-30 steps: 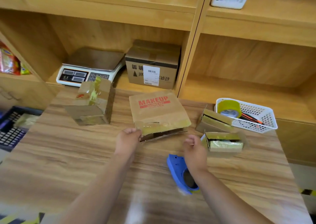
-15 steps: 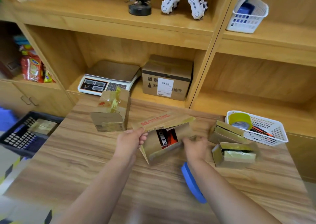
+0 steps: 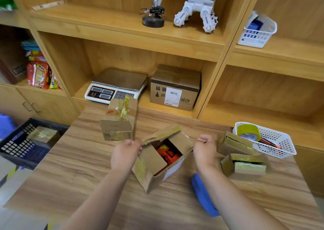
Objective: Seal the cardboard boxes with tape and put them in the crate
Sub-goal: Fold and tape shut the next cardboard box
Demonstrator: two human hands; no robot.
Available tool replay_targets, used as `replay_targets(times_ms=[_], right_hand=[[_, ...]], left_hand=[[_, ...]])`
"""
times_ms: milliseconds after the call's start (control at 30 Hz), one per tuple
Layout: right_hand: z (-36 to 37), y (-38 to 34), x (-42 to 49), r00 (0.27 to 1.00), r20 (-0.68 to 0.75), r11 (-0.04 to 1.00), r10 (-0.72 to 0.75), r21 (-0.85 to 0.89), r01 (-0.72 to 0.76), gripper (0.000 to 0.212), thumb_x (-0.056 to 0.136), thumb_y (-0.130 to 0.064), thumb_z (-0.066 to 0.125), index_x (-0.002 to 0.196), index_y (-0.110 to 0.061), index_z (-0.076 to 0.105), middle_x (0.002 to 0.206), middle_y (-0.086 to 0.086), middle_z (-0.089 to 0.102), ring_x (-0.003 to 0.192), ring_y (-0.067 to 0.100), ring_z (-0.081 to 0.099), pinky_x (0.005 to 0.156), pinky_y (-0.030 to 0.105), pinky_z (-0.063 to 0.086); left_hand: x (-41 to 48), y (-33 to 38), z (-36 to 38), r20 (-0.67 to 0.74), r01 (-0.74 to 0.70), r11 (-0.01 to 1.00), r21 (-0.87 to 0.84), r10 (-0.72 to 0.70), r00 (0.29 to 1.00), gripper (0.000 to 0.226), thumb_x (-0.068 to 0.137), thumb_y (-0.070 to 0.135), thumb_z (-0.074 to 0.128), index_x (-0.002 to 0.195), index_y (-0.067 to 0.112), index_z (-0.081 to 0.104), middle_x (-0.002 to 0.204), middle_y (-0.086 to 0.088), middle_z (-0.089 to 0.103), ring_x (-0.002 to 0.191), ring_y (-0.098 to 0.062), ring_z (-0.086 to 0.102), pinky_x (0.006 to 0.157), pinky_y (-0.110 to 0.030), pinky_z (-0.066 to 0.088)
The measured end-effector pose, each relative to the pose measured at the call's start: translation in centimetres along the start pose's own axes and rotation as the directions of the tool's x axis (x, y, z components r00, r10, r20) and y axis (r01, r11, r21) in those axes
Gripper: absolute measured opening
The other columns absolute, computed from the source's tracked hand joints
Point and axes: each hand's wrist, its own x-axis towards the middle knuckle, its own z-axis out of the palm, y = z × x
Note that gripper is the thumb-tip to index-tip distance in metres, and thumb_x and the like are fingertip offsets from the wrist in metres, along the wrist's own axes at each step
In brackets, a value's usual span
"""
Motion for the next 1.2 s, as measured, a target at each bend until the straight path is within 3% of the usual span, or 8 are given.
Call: replay_targets(times_ms=[233,367,467,600,700,867,1033,1200], right_hand=[[0.5,0.1,-1.0,0.992,0.079,0.986,-0.099,-0.128,0.108,0.051,0.084,-0.01,0.059,0.132,-0.01,0.042,0.129,0.004,0.042,0.115,0.017,0.043,0.093,0.027,0.034],[0.8,0.4,-1.5,0.987,0.096,0.98,-0.128,-0.14,0.14,0.061,0.084,-0.016,0.062,0.138,-0.01,0.035,0.133,0.004,0.038,0.117,0.021,0.047,0.1,0.032,0.038],[0.9,0.7,-1.7,0.985,0.123,0.979,-0.124,-0.147,0.142,0.063,0.086,-0.026,0.065,0.138,-0.01,0.035,0.131,0.003,0.039,0.089,0.013,0.057,0.093,0.036,0.044],[1.0,1.5,-2.6,0.949,0.229,0.936,-0.215,-0.231,0.267,0.061,0.087,-0.03,0.063,0.139,-0.016,0.034,0.111,-0.015,0.039,0.083,0.004,0.057,0.083,0.023,0.045],[1.1,2.1,-2.9,0.897,0.332,0.862,-0.293,-0.314,0.398,0.053,0.088,-0.023,0.063,0.135,-0.018,0.04,0.119,-0.005,0.04,0.095,0.002,0.053,0.083,0.02,0.043],[1.1,2.9,-2.3,0.788,0.482,0.655,-0.384,-0.46,0.6,0.032,0.084,-0.014,0.065,0.116,-0.009,0.064,0.124,0.002,0.052,0.119,0.016,0.04,0.09,0.002,0.015],[1.0,3.0,-1.2,0.724,0.548,0.461,-0.418,-0.559,0.689,0.03,0.086,-0.033,0.063,0.112,-0.018,0.068,0.122,-0.008,0.054,0.117,0.014,0.04,0.085,0.023,0.017],[0.9,3.8,-0.9,0.696,0.571,0.459,-0.436,-0.524,0.717,0.029,0.088,-0.033,0.063,0.11,-0.015,0.069,0.122,-0.006,0.056,0.119,0.014,0.042,0.093,0.018,0.016]], left_hand=[[-0.2,-2.4,-0.2,0.005,-0.186,0.882,0.434,0.205,0.979,0.027,0.076,0.034,0.063,0.062,0.021,0.043,0.057,0.009,0.05,0.056,-0.014,0.049,0.048,-0.024,0.031],[1.0,-3.0,0.1,0.111,-0.355,0.796,0.489,0.347,0.931,0.036,0.074,0.028,0.071,0.107,0.025,0.056,0.101,0.01,0.052,0.104,-0.016,0.046,0.08,-0.024,0.035],[1.9,-3.3,0.4,0.235,-0.387,0.782,0.489,0.309,0.921,0.058,0.078,0.025,0.068,0.133,0.025,0.05,0.124,0.005,0.055,0.115,-0.014,0.046,0.092,-0.029,0.041],[2.2,-3.2,0.3,0.268,-0.336,0.854,0.398,0.242,0.933,0.05,0.075,0.024,0.067,0.122,0.038,0.055,0.096,0.026,0.058,0.082,-0.001,0.056,0.067,-0.024,0.043],[2.8,-3.1,0.2,0.294,-0.3,0.872,0.387,0.192,0.936,0.046,0.072,0.022,0.068,0.113,0.039,0.057,0.09,0.026,0.061,0.078,0.005,0.058,0.063,-0.023,0.044],[3.4,-2.8,0.7,0.3,-0.282,0.885,0.37,0.174,0.938,0.032,0.075,0.029,0.065,0.107,0.031,0.06,0.088,0.018,0.065,0.077,0.001,0.061,0.07,-0.029,0.051],[2.8,-3.7,2.5,0.314,-0.332,0.814,0.477,0.195,0.929,0.071,0.076,0.047,0.068,0.136,0.021,0.041,0.122,0.002,0.05,0.113,-0.019,0.048,0.092,-0.037,0.044],[2.7,-4.6,3.0,0.266,-0.346,0.821,0.454,0.245,0.932,0.078,0.075,0.041,0.073,0.141,0.022,0.035,0.126,0.002,0.045,0.116,-0.019,0.046,0.094,-0.038,0.044]])
